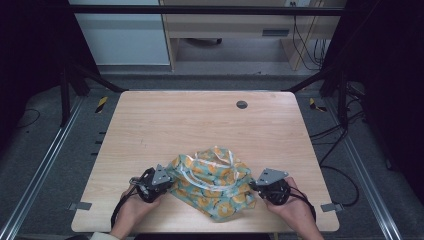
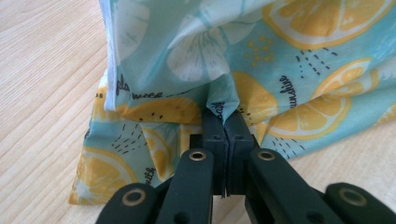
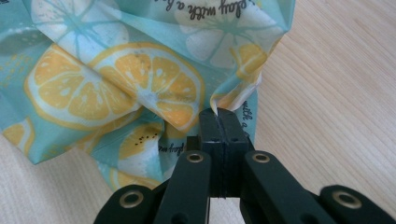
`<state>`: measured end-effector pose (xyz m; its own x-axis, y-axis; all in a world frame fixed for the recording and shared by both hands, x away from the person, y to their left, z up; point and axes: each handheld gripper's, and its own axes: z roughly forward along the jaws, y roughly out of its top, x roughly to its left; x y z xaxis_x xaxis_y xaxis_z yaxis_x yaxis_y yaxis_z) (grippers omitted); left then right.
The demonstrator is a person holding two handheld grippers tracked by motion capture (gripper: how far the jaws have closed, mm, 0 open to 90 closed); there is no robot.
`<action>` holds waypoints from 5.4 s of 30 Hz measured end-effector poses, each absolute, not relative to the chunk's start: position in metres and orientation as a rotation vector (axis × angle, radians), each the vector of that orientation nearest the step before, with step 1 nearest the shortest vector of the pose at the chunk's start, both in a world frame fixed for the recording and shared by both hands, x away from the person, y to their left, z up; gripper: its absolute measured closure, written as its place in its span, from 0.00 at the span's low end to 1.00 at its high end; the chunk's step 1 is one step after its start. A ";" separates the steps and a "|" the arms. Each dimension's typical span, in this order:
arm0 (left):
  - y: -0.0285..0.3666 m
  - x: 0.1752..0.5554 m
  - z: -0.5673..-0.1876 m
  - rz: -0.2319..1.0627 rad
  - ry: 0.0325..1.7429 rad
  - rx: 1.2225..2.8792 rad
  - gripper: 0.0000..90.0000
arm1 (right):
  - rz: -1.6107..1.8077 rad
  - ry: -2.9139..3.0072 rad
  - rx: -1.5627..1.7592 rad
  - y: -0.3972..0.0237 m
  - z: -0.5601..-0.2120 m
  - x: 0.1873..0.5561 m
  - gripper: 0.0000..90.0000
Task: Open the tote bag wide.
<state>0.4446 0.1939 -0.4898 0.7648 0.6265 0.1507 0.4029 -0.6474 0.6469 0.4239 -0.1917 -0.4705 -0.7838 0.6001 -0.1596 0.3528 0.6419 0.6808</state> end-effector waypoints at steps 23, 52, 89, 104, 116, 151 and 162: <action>0.199 0.453 -0.483 0.532 0.843 2.286 0.85 | 0.993 2.425 0.804 -0.198 -0.465 0.427 0.95; 0.172 0.472 -0.398 0.558 0.793 2.118 0.25 | 1.236 2.372 0.713 -0.133 -0.392 0.451 0.42; 0.193 0.395 -0.447 0.506 0.639 2.245 1.00 | 1.144 2.559 0.530 -0.117 -0.442 0.377 1.00; 0.193 0.404 -0.465 0.485 0.663 2.362 1.00 | 1.157 2.533 0.523 -0.116 -0.428 0.377 0.78; 0.198 0.405 -0.463 0.508 0.673 2.353 0.99 | 1.128 2.587 0.448 -0.077 -0.410 0.419 0.75; 0.206 0.407 -0.457 0.561 0.667 2.358 1.00 | 1.175 2.467 0.531 -0.080 -0.358 0.469 1.00; 0.205 0.408 -0.460 0.534 0.680 2.374 1.00 | 1.172 2.454 0.573 -0.084 -0.357 0.485 1.00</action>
<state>0.4083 0.2052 -0.4603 0.7874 0.5812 0.2054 0.3371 -0.6849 0.6459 0.4851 -0.0842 -0.3570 -0.8525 0.5021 -0.1450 0.2029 0.5737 0.7935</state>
